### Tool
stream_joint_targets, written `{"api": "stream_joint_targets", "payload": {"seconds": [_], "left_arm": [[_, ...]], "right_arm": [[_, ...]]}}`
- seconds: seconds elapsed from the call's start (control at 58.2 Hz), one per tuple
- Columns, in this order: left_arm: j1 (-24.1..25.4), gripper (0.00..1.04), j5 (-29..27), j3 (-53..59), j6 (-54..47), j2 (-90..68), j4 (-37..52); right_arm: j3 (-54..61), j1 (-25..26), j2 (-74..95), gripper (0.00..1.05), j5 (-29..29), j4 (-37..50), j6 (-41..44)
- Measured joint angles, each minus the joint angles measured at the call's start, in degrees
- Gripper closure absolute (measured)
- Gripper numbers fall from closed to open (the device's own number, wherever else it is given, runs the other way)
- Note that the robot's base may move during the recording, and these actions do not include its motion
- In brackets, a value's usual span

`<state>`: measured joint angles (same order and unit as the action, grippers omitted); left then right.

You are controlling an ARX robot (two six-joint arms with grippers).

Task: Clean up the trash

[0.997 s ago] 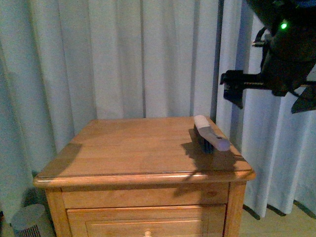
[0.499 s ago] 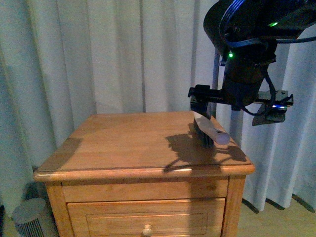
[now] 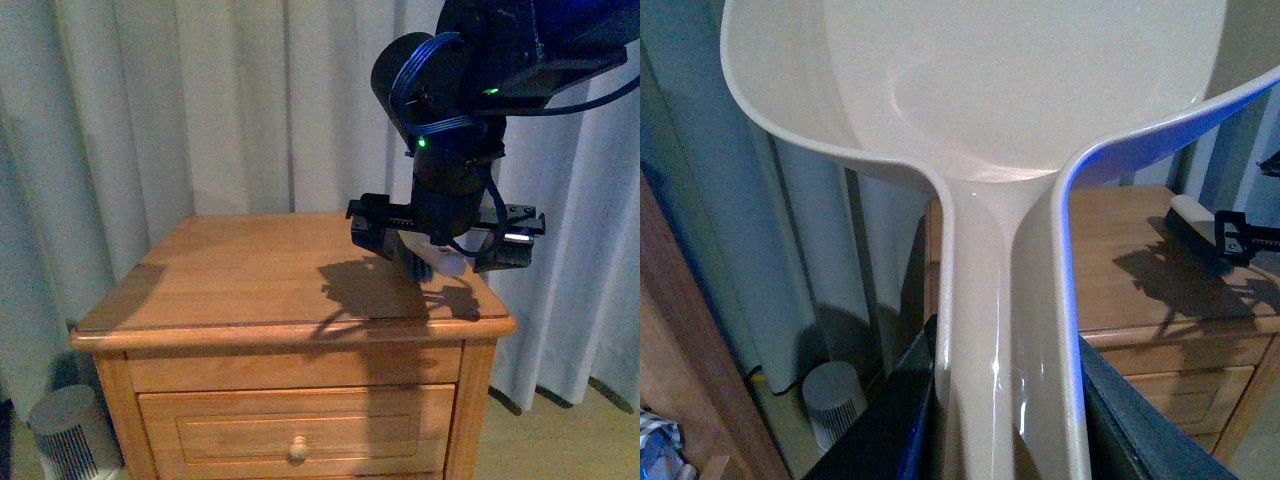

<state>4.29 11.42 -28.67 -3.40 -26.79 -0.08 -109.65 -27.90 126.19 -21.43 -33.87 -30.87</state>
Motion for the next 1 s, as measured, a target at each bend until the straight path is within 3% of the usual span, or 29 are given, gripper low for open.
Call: {"api": "stream_joint_targets", "payload": {"seconds": [0.499,0.739,0.997], "left_arm": [[-0.02,0.77,0.00,0.00,0.00,0.00,0.00],[-0.02,0.77,0.00,0.00,0.00,0.00,0.00],[-0.02,0.77,0.00,0.00,0.00,0.00,0.00]], "right_arm": [[3.65,0.07,-0.09,0.85,0.42,0.81,0.04],[7.23,0.81,-3.10,0.85,-1.31,4.04,2.36],[15.41,0.22,-13.00,0.85,-7.82,17.20,13.84]]}}
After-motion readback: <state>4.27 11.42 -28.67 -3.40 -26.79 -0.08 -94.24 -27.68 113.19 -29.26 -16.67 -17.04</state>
